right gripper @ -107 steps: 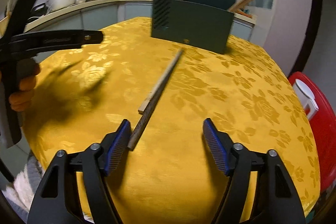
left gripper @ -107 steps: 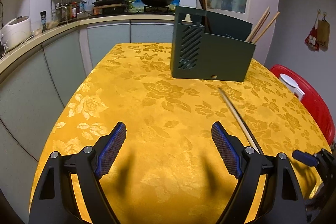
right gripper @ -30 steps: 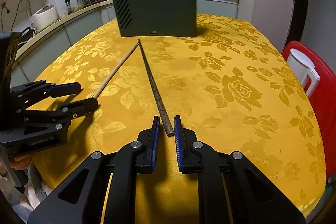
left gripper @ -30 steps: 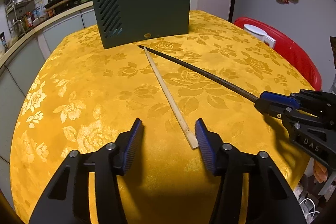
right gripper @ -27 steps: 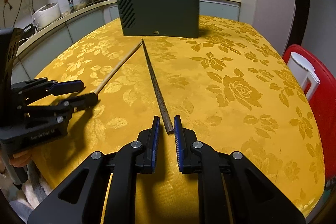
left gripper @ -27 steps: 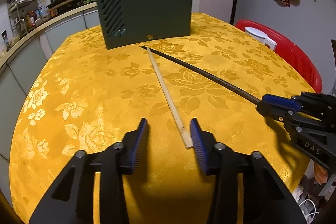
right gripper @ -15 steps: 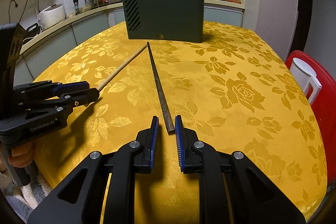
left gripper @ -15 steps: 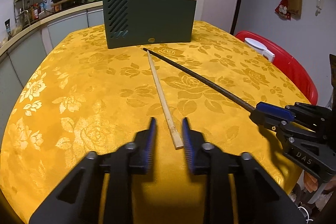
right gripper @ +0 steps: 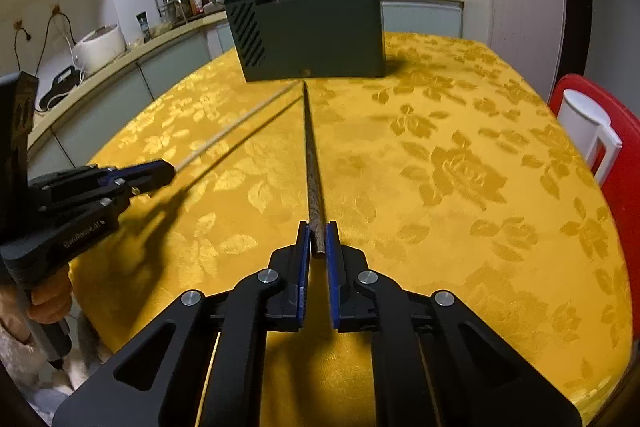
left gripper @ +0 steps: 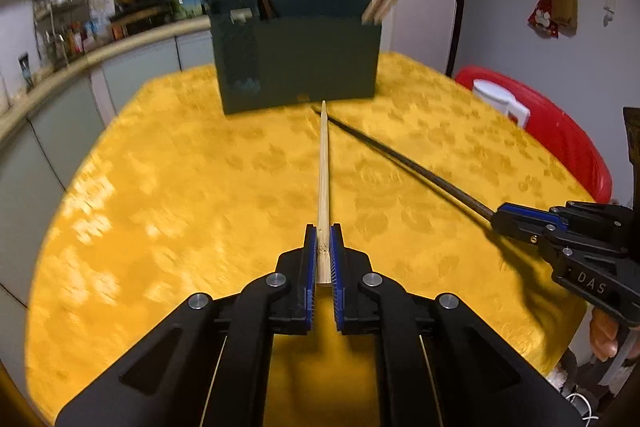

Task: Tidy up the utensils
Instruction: 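Close the left tool on the light wooden chopstick while the right tool grasps the black chopstick, then lift both held chopsticks and carry them over the green holder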

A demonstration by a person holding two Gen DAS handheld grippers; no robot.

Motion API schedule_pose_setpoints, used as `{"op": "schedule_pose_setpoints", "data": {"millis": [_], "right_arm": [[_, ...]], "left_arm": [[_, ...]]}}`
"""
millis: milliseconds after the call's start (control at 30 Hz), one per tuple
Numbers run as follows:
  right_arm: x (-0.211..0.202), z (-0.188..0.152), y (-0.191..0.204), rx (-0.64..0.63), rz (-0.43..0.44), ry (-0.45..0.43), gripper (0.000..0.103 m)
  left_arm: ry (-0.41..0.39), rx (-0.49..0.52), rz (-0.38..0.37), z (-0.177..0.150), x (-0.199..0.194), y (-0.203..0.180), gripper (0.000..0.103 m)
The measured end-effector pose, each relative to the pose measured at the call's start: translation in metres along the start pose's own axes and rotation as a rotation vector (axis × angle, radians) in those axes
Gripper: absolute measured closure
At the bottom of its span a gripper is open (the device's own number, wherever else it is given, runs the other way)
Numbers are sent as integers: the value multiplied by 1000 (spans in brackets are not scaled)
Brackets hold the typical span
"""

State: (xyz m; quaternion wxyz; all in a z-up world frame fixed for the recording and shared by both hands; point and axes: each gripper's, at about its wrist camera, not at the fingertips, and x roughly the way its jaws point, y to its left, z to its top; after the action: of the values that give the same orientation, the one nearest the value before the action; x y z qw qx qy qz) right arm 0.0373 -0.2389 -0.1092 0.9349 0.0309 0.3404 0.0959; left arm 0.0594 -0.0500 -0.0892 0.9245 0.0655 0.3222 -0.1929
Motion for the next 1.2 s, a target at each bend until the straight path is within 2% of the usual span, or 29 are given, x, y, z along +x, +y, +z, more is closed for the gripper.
{"op": "schedule_pose_setpoints", "data": {"millis": [200,433,700,1200], "right_arm": [[-37,21,1,5,7,-113,95],[-69,43,3,-14,8,-216,95],[-76,51,3,-9,4,-236,95],[-81,64,6,-2,15,-270,95]], "left_arm": [[-108,11,27,27,-43,12,97],[-96,49,49,51,-60,16,97],[-66,86,66,53,-60,11,97],[-69,54,48,69,-63,16,97]]}}
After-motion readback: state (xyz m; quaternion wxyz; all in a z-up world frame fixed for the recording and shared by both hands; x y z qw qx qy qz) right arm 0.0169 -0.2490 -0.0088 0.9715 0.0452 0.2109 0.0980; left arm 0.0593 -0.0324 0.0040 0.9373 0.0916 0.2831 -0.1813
